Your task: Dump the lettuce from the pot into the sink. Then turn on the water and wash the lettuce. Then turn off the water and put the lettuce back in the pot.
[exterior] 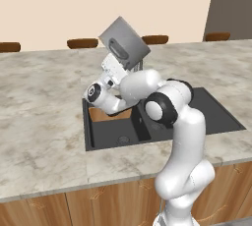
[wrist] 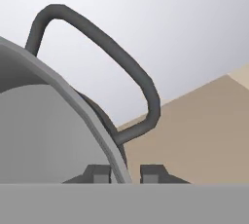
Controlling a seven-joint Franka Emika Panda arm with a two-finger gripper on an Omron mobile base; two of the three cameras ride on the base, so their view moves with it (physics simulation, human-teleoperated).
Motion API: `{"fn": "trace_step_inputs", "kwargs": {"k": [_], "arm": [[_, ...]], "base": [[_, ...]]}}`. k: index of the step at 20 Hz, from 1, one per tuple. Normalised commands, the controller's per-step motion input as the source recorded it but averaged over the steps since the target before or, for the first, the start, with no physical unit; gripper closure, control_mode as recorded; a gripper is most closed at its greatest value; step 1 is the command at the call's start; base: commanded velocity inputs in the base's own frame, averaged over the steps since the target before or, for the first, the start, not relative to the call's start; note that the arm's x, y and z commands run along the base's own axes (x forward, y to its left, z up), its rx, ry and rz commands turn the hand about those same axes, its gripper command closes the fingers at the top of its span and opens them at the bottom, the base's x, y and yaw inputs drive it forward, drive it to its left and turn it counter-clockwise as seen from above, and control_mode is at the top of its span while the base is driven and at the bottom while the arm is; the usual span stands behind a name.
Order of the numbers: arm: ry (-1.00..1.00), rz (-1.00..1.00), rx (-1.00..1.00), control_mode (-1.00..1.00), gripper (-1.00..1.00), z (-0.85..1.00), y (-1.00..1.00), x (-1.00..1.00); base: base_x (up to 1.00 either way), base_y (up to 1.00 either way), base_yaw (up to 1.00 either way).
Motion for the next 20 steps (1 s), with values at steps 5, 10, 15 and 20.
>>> {"fn": "trace_step_inputs", "kwargs": {"k": [5, 10, 15, 20], "arm": [[-0.03, 0.0, -0.16, -1.0, 1.0, -0.09, 0.09, 0.25], [-0.06, 0.0, -0.08, -1.0, 1.0, -0.08, 0.02, 0.13], [-0.08, 0.0, 0.06, -1.0, 1.0, 0.0, 0.0, -0.63], [-0.02, 0.1, 0.12, -1.0, 1.0, 0.07, 0.0, -1.0]], "base": [[0.0, 0.0, 0.0], [0.0, 0.0, 0.0], [0.0, 0.0, 0.0], [0.0, 0.0, 0.0]]}}
